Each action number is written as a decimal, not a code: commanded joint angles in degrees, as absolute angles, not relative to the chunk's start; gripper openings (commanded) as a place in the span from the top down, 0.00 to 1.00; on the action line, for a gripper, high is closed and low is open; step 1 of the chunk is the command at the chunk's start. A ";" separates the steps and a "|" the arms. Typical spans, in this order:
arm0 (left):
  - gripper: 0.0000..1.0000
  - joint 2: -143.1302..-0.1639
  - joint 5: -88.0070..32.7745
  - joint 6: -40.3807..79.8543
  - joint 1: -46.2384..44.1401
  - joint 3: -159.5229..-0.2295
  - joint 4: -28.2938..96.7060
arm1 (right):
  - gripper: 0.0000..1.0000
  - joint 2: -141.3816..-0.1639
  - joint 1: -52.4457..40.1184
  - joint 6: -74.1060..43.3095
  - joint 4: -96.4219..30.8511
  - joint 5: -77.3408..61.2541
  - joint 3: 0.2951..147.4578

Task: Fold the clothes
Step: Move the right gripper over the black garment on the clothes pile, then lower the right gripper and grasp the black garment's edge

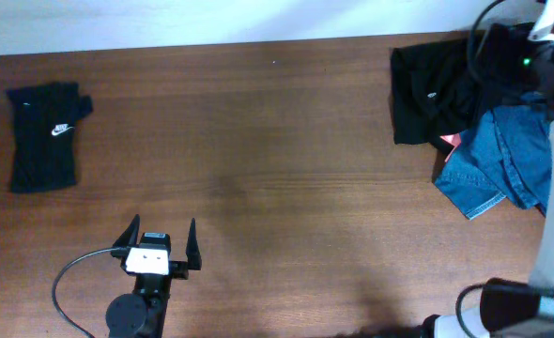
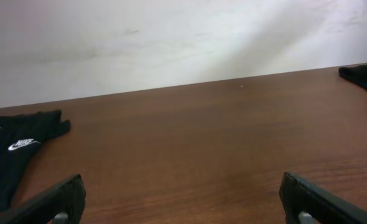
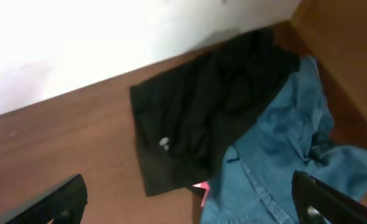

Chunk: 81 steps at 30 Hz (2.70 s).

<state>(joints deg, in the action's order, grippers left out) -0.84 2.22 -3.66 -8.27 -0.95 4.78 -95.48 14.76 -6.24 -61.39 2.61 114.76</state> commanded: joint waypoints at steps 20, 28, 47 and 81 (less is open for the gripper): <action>0.01 -0.30 2.76 -4.78 -8.12 -0.51 4.60 | 0.06 -124.14 20.71 -14.00 -48.45 4.67 116.31; 0.01 -0.30 2.79 -4.78 -8.14 -0.54 4.60 | 0.15 -129.08 20.73 -17.41 -47.16 4.82 116.29; 0.01 -0.30 2.79 -4.78 -8.12 -0.51 4.60 | 0.93 -130.37 21.19 -18.98 -52.60 4.97 116.38; 0.01 -0.30 2.76 -4.78 -8.12 -0.54 4.60 | 0.96 -95.96 2.28 -10.66 -62.72 15.03 123.09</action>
